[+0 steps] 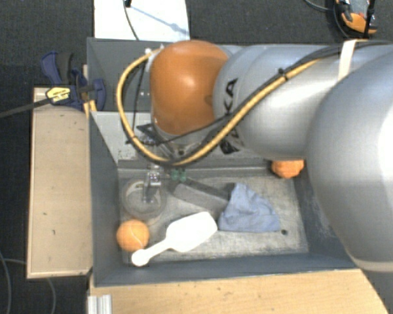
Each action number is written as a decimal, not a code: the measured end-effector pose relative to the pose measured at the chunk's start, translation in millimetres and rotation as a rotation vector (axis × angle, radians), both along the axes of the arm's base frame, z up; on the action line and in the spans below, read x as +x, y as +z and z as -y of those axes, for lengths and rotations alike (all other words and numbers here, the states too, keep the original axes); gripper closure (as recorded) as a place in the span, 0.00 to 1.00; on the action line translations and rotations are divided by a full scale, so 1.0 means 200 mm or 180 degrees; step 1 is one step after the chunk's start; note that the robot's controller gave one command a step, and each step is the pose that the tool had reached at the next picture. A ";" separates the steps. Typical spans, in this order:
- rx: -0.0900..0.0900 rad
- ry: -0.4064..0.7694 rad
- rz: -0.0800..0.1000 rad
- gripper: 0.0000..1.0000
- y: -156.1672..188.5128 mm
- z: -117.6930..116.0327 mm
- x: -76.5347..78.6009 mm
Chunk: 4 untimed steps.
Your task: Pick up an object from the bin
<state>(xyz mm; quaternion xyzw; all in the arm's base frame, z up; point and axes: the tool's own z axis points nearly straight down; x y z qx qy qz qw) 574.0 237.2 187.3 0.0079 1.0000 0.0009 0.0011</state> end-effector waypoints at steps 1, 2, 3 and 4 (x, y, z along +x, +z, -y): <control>0.0000 -0.0001 0.0000 0.00 0.00 0.00 0.00; -0.0006 0.0094 -0.0011 0.00 0.28 0.05 0.02; 0.0003 0.0137 0.0024 0.00 0.37 0.07 0.03; 0.0001 0.0806 0.0025 0.00 0.06 0.04 0.06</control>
Offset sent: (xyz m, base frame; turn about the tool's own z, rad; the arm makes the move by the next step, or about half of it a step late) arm 0.0127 -0.0261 0.1393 -0.0511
